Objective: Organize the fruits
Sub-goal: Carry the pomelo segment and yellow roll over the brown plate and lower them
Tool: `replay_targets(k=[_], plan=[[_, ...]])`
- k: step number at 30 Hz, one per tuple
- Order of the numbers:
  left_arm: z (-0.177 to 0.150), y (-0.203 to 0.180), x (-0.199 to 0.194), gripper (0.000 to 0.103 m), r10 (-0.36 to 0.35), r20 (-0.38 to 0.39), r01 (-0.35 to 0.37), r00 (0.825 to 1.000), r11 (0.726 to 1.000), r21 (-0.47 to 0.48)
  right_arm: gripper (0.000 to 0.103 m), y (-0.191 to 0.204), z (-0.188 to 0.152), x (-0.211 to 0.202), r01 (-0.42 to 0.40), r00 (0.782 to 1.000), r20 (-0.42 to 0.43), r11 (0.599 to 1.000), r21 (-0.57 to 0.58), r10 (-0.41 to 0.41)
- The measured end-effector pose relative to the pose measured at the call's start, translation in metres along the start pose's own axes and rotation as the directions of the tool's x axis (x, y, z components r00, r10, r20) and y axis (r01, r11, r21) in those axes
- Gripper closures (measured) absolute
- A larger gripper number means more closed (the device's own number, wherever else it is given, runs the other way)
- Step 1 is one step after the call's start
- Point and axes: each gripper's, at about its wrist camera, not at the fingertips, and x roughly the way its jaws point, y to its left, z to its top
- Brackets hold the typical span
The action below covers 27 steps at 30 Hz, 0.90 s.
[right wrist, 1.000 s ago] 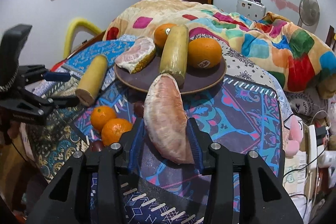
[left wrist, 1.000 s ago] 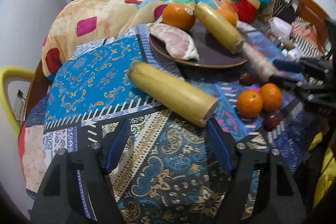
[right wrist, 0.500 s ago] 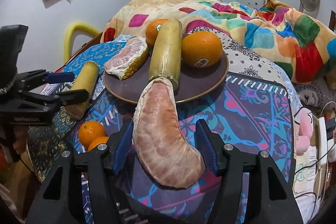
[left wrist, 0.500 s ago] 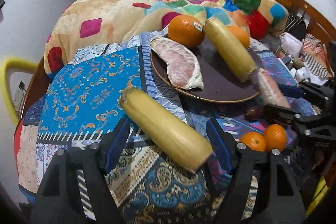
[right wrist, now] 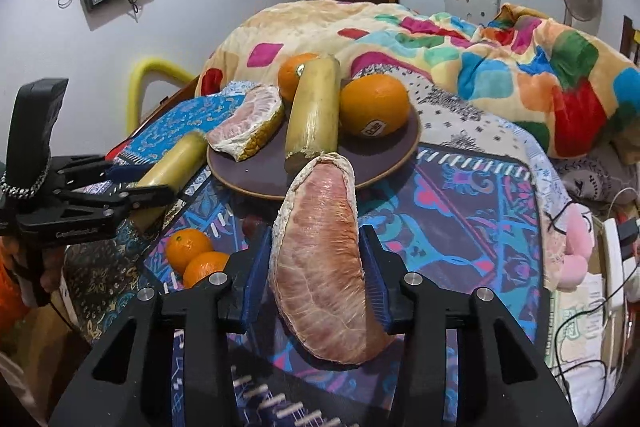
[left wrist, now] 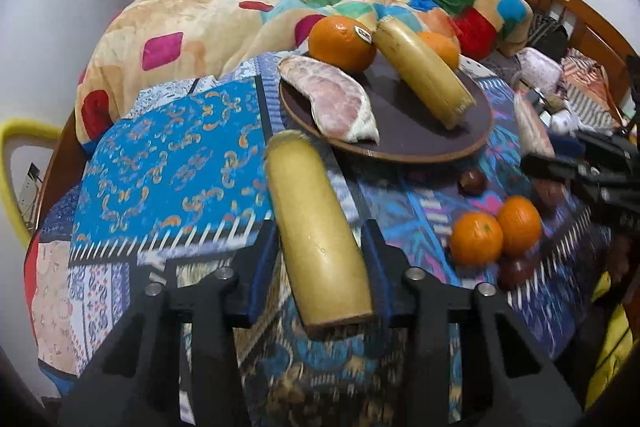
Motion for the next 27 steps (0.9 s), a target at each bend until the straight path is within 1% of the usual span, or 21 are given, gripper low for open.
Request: replay_targets(k=[3, 7, 10, 16, 20, 22, 27], plan=[[-0.008, -0.002, -0.008, 0.066, -0.009, -0.015, 0.009, 1.0, 0.999, 0.031, 0.063, -0.001, 0.0, -0.008, 0.007, 1.0, 0.017, 1.0, 0.001, -0.007], [-0.008, -0.007, -0.009, 0.066, 0.006, -0.038, -0.003, 0.999, 0.997, 0.072, 0.063, -0.002, 0.003, -0.013, 0.024, 0.999, 0.025, 1.0, 0.0, -0.024], [-0.002, -0.007, -0.001, 0.065, 0.009, -0.068, -0.005, 0.998, 0.998, 0.067, 0.063, -0.005, 0.005, -0.017, 0.034, 0.999, 0.036, 0.999, -0.002, -0.034], [0.016, -0.002, 0.023, 0.065, -0.018, -0.099, 0.021, 0.995, 0.999, 0.032, 0.063, -0.011, 0.008, -0.019, 0.033, 0.998, 0.051, 0.999, 0.004, -0.033], [0.024, 0.003, 0.027, 0.067, -0.036, -0.093, 0.036, 0.995, 0.999, -0.001, 0.063, -0.012, 0.01, -0.018, 0.038, 0.998, 0.058, 0.999, 0.001, -0.038], [0.024, 0.003, 0.023, 0.067, -0.028, -0.083, 0.028, 0.996, 1.0, 0.001, 0.063, -0.013, 0.012, -0.019, 0.038, 0.997, 0.064, 0.999, 0.003, -0.038], [0.025, -0.004, -0.007, 0.067, -0.035, -0.004, 0.035, 0.999, 0.999, 0.019, 0.063, -0.013, 0.018, -0.026, 0.033, 0.995, 0.093, 0.999, 0.01, -0.034]])
